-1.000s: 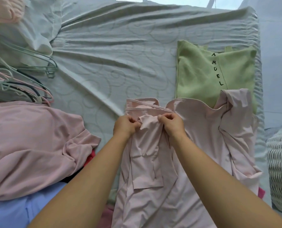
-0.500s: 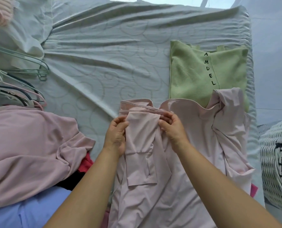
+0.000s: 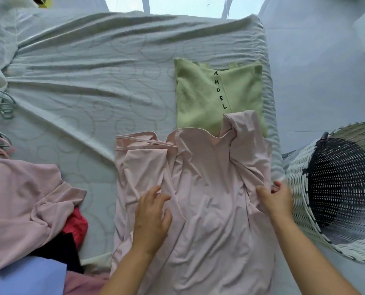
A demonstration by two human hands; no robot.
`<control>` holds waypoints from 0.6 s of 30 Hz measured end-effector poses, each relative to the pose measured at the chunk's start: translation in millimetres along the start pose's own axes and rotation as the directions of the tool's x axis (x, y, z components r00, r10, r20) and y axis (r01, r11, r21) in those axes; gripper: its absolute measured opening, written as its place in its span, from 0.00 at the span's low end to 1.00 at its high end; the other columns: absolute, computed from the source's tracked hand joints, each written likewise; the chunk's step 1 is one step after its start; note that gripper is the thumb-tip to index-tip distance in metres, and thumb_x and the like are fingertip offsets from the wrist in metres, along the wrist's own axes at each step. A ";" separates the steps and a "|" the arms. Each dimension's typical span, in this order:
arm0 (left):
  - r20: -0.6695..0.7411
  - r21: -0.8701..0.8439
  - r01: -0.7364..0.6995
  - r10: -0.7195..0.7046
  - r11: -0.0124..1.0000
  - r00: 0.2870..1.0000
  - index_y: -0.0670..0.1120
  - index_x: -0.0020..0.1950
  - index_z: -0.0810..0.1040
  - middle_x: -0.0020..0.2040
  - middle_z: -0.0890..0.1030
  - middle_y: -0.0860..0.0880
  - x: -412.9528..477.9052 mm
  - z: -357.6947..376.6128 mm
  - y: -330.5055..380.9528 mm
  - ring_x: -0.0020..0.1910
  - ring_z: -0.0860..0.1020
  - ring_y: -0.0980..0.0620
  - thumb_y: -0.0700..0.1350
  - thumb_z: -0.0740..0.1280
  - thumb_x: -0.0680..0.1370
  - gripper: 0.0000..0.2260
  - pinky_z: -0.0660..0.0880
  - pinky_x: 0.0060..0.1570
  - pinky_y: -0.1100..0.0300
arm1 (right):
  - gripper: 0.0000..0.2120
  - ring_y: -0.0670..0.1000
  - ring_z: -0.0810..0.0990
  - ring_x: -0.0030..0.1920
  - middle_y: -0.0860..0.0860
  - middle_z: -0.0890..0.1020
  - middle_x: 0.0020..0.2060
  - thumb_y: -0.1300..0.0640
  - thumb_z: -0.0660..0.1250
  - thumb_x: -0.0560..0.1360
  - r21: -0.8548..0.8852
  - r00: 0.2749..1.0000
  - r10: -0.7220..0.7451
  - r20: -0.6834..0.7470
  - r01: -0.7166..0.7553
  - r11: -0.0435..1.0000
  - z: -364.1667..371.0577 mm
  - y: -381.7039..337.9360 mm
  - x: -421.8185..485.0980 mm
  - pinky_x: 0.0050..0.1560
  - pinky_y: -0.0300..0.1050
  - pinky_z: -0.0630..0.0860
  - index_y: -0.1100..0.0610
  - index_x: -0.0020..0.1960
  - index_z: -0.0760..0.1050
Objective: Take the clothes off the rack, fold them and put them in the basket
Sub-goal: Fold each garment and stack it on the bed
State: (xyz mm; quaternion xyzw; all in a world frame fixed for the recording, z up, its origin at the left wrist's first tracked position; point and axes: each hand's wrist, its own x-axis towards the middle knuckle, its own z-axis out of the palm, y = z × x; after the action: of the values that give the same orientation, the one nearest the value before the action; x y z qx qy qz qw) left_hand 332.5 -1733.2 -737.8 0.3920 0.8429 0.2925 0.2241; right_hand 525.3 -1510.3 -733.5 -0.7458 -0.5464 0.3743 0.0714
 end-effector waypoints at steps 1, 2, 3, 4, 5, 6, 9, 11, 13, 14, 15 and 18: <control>0.017 -0.094 0.053 -0.052 0.994 0.999 0.47 0.49 0.78 0.56 0.77 0.46 1.1 -0.7 10.9 0.57 0.71 0.53 0.45 0.60 0.73 0.10 0.68 0.57 0.61 | 0.05 0.57 0.75 0.43 0.55 0.77 0.39 0.61 0.68 0.71 0.005 0.997 -0.058 0.045 0.057 0.998 -1.9 -7.4 -3.1 0.38 0.46 0.69 0.61 0.45 0.74; 0.069 -0.244 0.155 -0.142 0.957 0.987 0.47 0.48 0.78 0.54 0.79 0.48 3.6 -2.2 23.8 0.55 0.74 0.54 0.44 0.63 0.75 0.06 0.71 0.54 0.61 | 0.06 0.55 0.72 0.39 0.52 0.74 0.32 0.60 0.68 0.71 0.042 0.987 -0.134 0.086 0.131 0.991 -3.9 -17.2 -10.1 0.33 0.44 0.66 0.58 0.38 0.72; 0.160 -0.420 0.286 -0.240 0.861 0.957 0.47 0.47 0.79 0.50 0.80 0.49 7.6 -5.0 38.3 0.52 0.76 0.54 0.43 0.66 0.77 0.03 0.72 0.50 0.61 | 0.07 0.52 0.71 0.36 0.49 0.73 0.30 0.59 0.68 0.70 0.126 0.962 -0.223 0.157 0.205 0.971 -4.4 -26.1 -19.8 0.32 0.41 0.66 0.56 0.36 0.72; 0.266 -0.579 0.413 -0.317 0.703 0.911 0.46 0.47 0.79 0.47 0.80 0.49 13.5 -8.2 51.0 0.51 0.77 0.52 0.44 0.67 0.76 0.03 0.73 0.47 0.62 | 0.03 0.48 0.71 0.34 0.47 0.74 0.30 0.57 0.67 0.68 0.215 0.925 -0.303 0.228 0.256 0.943 -5.3 -37.0 -36.0 0.32 0.37 0.66 0.54 0.36 0.74; 0.361 -0.698 0.502 -0.355 0.511 0.862 0.45 0.47 0.79 0.46 0.81 0.49 20.6 -10.7 61.5 0.50 0.78 0.51 0.49 0.68 0.74 0.08 0.74 0.46 0.62 | 0.03 0.44 0.71 0.33 0.46 0.75 0.30 0.56 0.64 0.66 0.274 0.863 -0.393 0.318 0.313 0.909 -4.7 -46.4 -53.4 0.34 0.36 0.67 0.54 0.37 0.76; 0.424 -0.763 0.543 -0.363 0.351 0.830 0.45 0.48 0.79 0.46 0.81 0.48 28.9 -12.9 67.1 0.51 0.78 0.50 0.55 0.68 0.70 0.15 0.75 0.46 0.62 | 0.06 0.42 0.71 0.33 0.46 0.76 0.31 0.55 0.62 0.66 0.264 0.782 -0.466 0.414 0.387 0.884 -1.6 -53.4 -72.3 0.36 0.36 0.68 0.56 0.39 0.77; 0.512 -0.782 0.565 -0.246 0.263 0.823 0.47 0.52 0.79 0.47 0.84 0.51 53.8 -25.6 73.7 0.49 0.81 0.55 0.65 0.75 0.58 0.30 0.76 0.48 0.61 | 0.18 0.49 0.74 0.43 0.54 0.76 0.41 0.50 0.55 0.69 0.117 0.522 -0.589 0.617 0.679 0.725 20.6 -48.2 -117.2 0.46 0.46 0.70 0.62 0.44 0.77; 0.580 -0.670 0.623 -0.241 0.403 0.779 0.47 0.57 0.78 0.52 0.83 0.49 63.6 -29.9 69.5 0.52 0.81 0.52 0.57 0.77 0.63 0.26 0.75 0.56 0.57 | 0.24 0.55 0.74 0.49 0.55 0.74 0.46 0.45 0.49 0.67 0.058 0.412 -0.558 0.721 0.766 0.641 32.8 -35.9 -132.4 0.50 0.48 0.71 0.59 0.48 0.75; 0.537 -0.521 0.637 -0.362 0.568 0.762 0.46 0.55 0.79 0.50 0.83 0.47 67.1 -28.7 60.0 0.50 0.80 0.49 0.48 0.76 0.67 0.18 0.75 0.53 0.55 | 0.22 0.53 0.73 0.55 0.53 0.73 0.53 0.45 0.55 0.70 0.068 0.390 -0.517 0.762 0.745 0.663 39.1 -21.1 -137.8 0.57 0.46 0.70 0.56 0.58 0.74; 0.461 -0.516 0.628 -0.429 0.582 0.777 0.43 0.54 0.79 0.47 0.83 0.45 67.5 -26.8 54.1 0.48 0.79 0.47 0.44 0.73 0.71 0.13 0.74 0.50 0.55 | 0.24 0.50 0.70 0.60 0.51 0.72 0.58 0.45 0.60 0.71 0.066 0.417 -0.521 0.745 0.730 0.680 39.5 -11.5 -139.0 0.61 0.43 0.68 0.53 0.64 0.71; 0.388 -0.555 0.615 -0.480 0.560 0.787 0.42 0.52 0.79 0.44 0.82 0.45 67.0 -27.0 49.0 0.45 0.78 0.46 0.40 0.70 0.74 0.08 0.74 0.47 0.55 | 0.30 0.48 0.66 0.62 0.49 0.70 0.61 0.42 0.64 0.68 0.014 0.485 -0.543 0.686 0.737 0.676 38.9 1.0 -137.8 0.64 0.41 0.66 0.51 0.68 0.68; 0.300 -0.768 0.517 -0.501 0.378 0.812 0.45 0.49 0.78 0.40 0.83 0.50 62.1 -42.9 44.4 0.42 0.79 0.52 0.37 0.63 0.78 0.05 0.77 0.44 0.60 | 0.35 0.49 0.69 0.55 0.50 0.75 0.55 0.40 0.65 0.58 -0.202 0.663 -0.581 0.473 0.723 0.661 32.2 44.0 -124.2 0.48 0.47 0.75 0.50 0.63 0.67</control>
State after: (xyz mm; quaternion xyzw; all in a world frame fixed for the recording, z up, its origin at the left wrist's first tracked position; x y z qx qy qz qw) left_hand 293.2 -1674.4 -686.1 -0.0352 0.6816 0.5633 0.4657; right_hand 523.1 -1645.2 -719.4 -0.4088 -0.8443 0.3437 -0.0436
